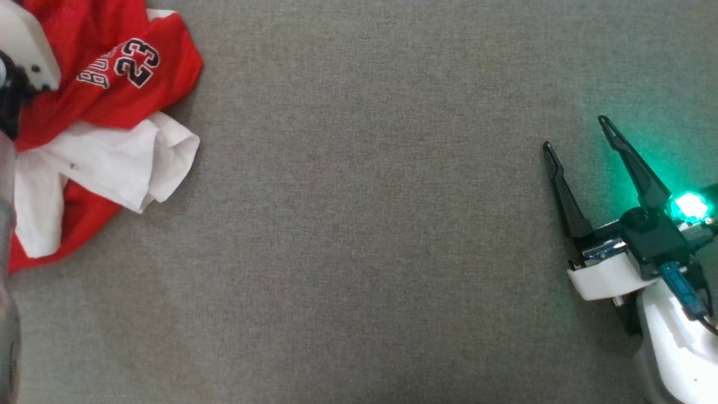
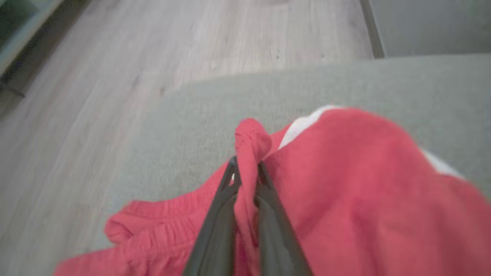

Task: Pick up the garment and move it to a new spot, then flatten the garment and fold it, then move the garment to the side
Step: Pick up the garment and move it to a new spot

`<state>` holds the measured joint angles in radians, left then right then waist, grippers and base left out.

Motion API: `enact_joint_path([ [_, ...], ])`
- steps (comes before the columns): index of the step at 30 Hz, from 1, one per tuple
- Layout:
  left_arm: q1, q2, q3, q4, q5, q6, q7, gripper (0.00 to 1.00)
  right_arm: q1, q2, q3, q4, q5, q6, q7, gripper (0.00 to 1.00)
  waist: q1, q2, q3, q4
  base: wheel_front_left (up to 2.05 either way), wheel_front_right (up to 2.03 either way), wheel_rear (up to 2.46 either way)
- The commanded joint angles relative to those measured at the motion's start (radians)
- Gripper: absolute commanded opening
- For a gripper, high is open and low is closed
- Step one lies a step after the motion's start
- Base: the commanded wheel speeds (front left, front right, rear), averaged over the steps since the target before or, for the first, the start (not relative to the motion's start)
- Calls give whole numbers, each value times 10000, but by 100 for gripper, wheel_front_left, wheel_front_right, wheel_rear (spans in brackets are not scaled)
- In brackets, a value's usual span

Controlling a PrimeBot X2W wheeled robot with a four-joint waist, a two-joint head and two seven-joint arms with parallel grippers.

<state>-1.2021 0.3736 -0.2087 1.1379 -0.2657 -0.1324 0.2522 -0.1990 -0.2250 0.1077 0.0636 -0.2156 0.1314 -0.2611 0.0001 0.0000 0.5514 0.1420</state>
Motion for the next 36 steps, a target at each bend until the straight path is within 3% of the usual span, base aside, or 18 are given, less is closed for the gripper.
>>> enact_joint_path([
  [1, -427, 825, -63, -623, -209, 20, -532, 0, 219, 64, 186, 93, -13, -7, -7, 100, -1, 0, -227, 39, 0, 0, 0],
  [10, -767, 1224, -1415, -2555, -1837, 19, -1814, 0, 274, 655, 549, 591, 326, -7, -7, 100, -1, 0, -2125, -333, 0, 0, 0],
  [16, -873, 1427, -2554, -4483, -2884, 18, -1743, 0, 709, 1136, 669, 847, 596, -7, -7, 100, -1, 0, -3614, -988, 0, 0, 0],
  [21, -955, 1255, -3295, -5644, -3628, 18, -1506, 0, 1149, 1458, 761, 969, 762, -7, -7, 100, -1, 0, -4663, -1830, 0, 0, 0],
  [25, -1093, 801, -3506, -5967, -3967, 18, -1715, 0, 1357, 1604, 794, 970, 820, -7, -7, 100, -1, 0, -5097, -2636, 0, 0, 0],
  [30, -1100, -221, -3743, -5863, -4654, 18, -2063, 0, 1458, 1696, 791, 901, 887, -7, -7, 100, -1, 0, -5187, -3555, 0, 0, 0],
  [36, -475, -1538, -3886, -5514, -5138, 18, -3435, 0, 1414, 1739, 734, 768, 983, -7, -7, 100, -1, 0, -4822, -4167, 0, 0, 0],
])
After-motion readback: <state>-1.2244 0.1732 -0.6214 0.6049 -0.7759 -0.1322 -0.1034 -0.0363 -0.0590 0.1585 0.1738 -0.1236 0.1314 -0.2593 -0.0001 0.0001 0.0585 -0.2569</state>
